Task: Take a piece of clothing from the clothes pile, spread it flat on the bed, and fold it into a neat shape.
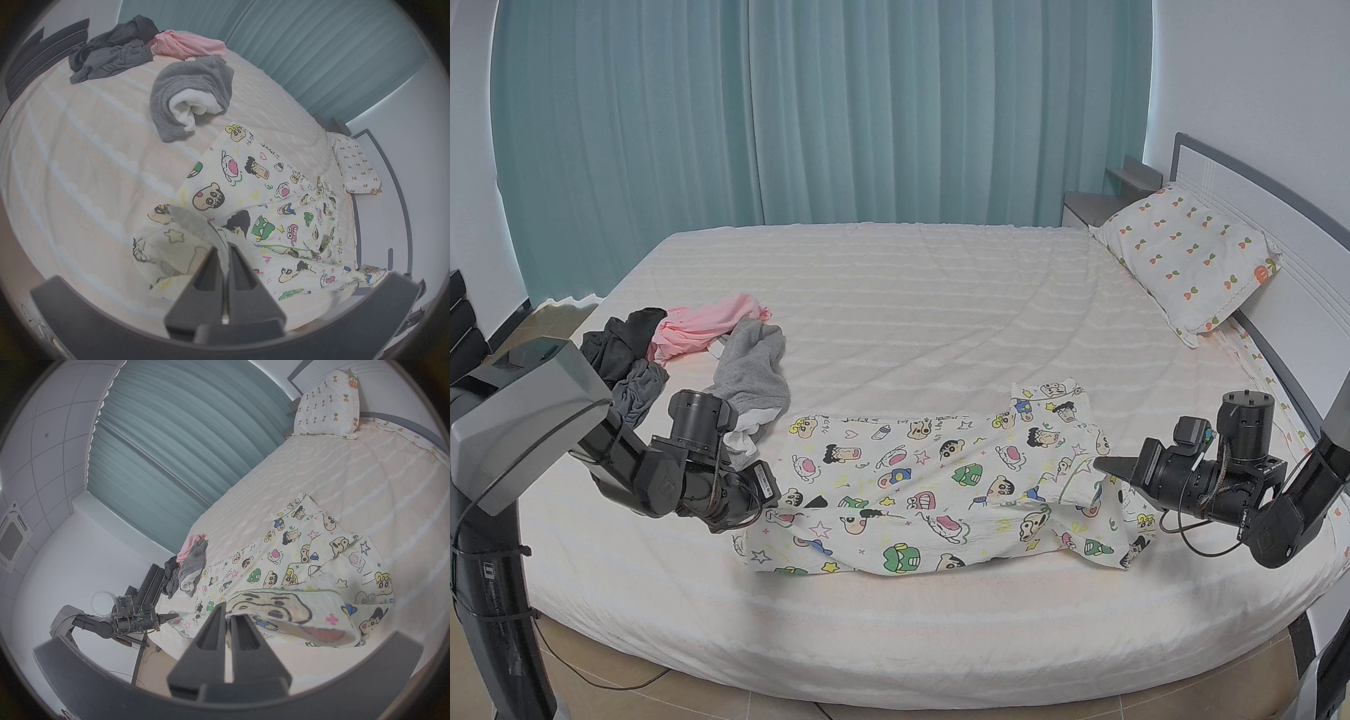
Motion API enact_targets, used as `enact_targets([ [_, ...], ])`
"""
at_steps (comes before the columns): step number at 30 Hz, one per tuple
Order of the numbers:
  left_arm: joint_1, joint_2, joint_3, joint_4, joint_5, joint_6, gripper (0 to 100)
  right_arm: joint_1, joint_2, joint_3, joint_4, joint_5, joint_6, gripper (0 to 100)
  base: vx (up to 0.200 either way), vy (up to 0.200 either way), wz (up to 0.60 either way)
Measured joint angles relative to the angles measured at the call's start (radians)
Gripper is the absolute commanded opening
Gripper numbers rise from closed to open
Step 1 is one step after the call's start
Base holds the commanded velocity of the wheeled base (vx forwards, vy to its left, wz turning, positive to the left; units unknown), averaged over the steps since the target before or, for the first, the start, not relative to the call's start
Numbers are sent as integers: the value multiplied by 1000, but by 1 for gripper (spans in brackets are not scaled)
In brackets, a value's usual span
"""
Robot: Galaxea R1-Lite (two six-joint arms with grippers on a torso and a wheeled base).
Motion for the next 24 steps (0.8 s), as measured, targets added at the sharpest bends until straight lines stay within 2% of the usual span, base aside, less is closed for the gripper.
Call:
enact_targets([
  [8,-19,-154,163,-129,-3,-48,0,-14,-50,44,10,-1,-9,0,0,0,0],
  [18,-44,-248,322,-355,22,-43,0,-40,-131,153,29,-1,-48,0,0,0,0],
  [24,-60,-274,386,-391,31,-25,0,-43,-163,198,31,0,-62,0,0,0,0],
])
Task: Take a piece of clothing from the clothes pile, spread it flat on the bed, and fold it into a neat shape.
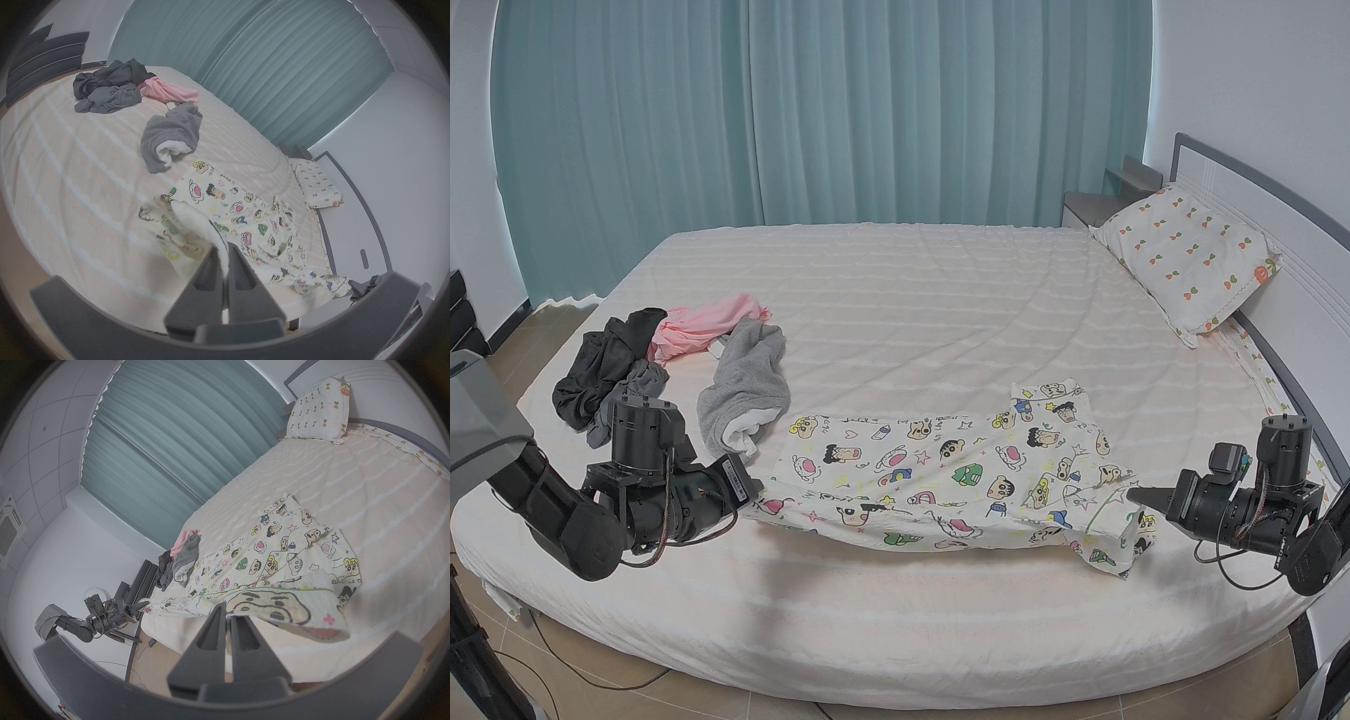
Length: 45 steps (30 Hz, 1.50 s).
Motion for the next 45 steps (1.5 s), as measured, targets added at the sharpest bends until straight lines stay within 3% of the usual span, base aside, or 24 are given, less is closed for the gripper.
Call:
enact_targets([
  [6,-21,-13,74,-8,1,106,0,8,-43,38,34,3,-17,0,0,0,0],
  [21,-36,-39,229,10,-3,111,0,31,-107,169,63,4,-69,0,0,0,0],
  [45,-89,-34,357,4,5,114,0,33,-110,261,93,4,-165,0,0,0,0],
])
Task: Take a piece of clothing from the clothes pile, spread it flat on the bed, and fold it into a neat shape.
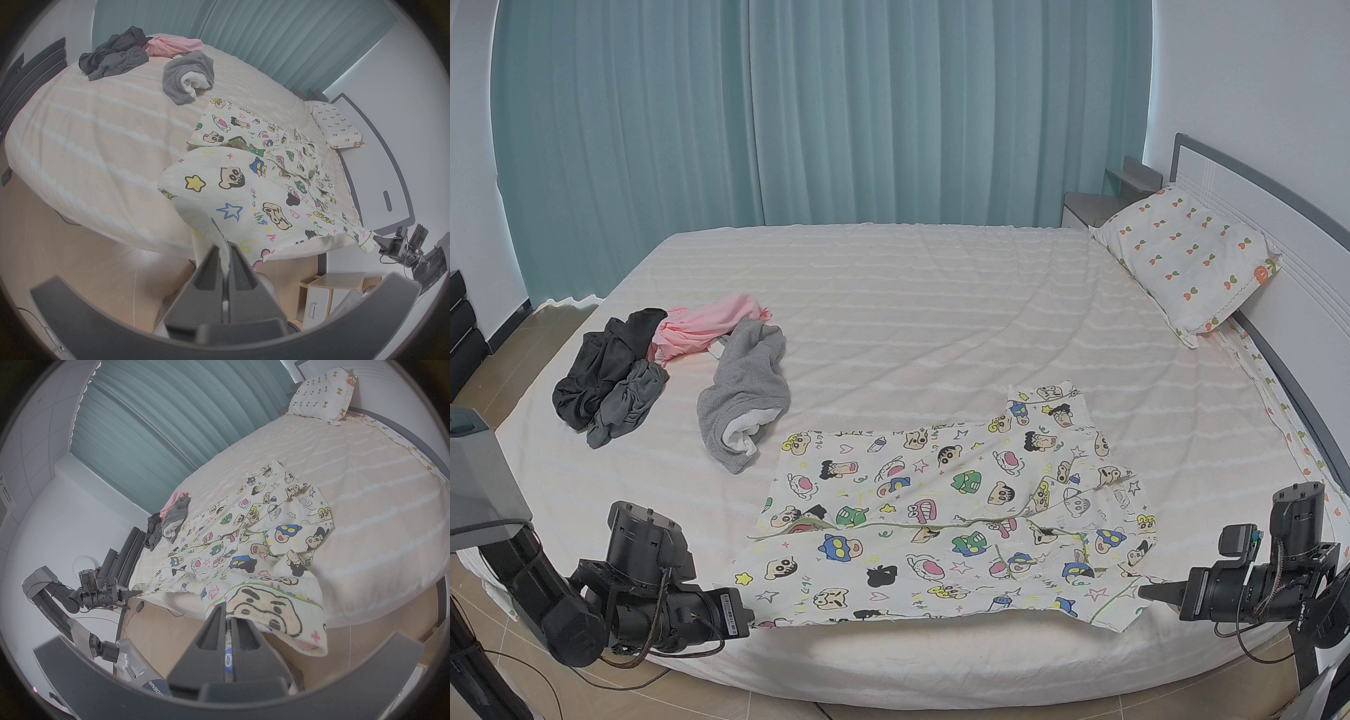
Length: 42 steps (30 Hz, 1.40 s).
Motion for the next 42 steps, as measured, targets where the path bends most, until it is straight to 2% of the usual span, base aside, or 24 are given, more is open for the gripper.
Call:
enact_targets([
  [7,3,6,-45,-11,16,0,0,-3,2,-44,3,-4,0,0,0,0,0],
  [15,10,83,-198,-12,107,-6,0,-20,59,-199,5,-16,1,0,0,0,0],
  [25,41,266,-386,-3,128,-8,0,-31,214,-380,5,-19,1,0,0,0,0],
  [31,59,345,-511,70,132,-8,0,-40,321,-489,4,-19,2,0,0,0,0],
  [42,59,441,-647,101,160,-8,0,-44,421,-533,-11,-17,4,0,0,0,0],
])
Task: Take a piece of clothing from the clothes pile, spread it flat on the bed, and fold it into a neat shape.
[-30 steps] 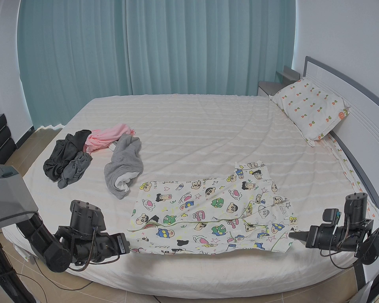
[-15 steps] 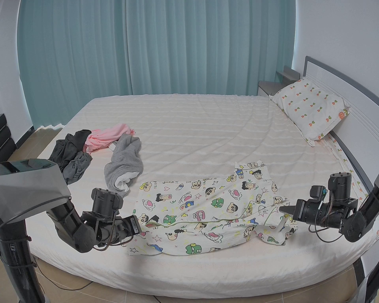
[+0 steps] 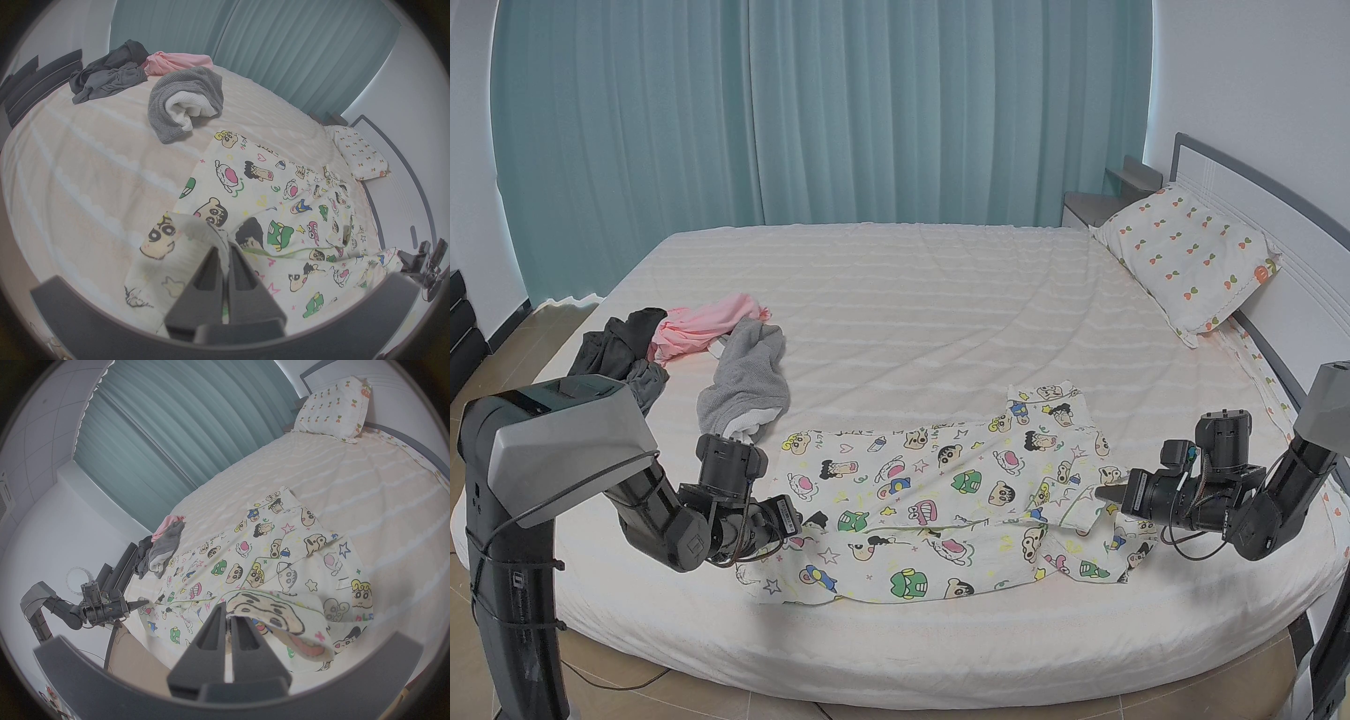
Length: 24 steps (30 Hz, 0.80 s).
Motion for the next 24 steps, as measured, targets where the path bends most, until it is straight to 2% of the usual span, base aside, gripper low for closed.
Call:
enact_targets([
  [5,0,39,-47,17,5,0,0,-2,14,-12,-2,-5,1,0,0,0,0],
  [11,2,57,-81,27,24,0,0,-11,14,-28,-2,-60,-3,0,0,0,0],
  [24,24,65,-100,29,35,4,0,-28,13,-61,14,-70,-9,0,0,0,0],
])
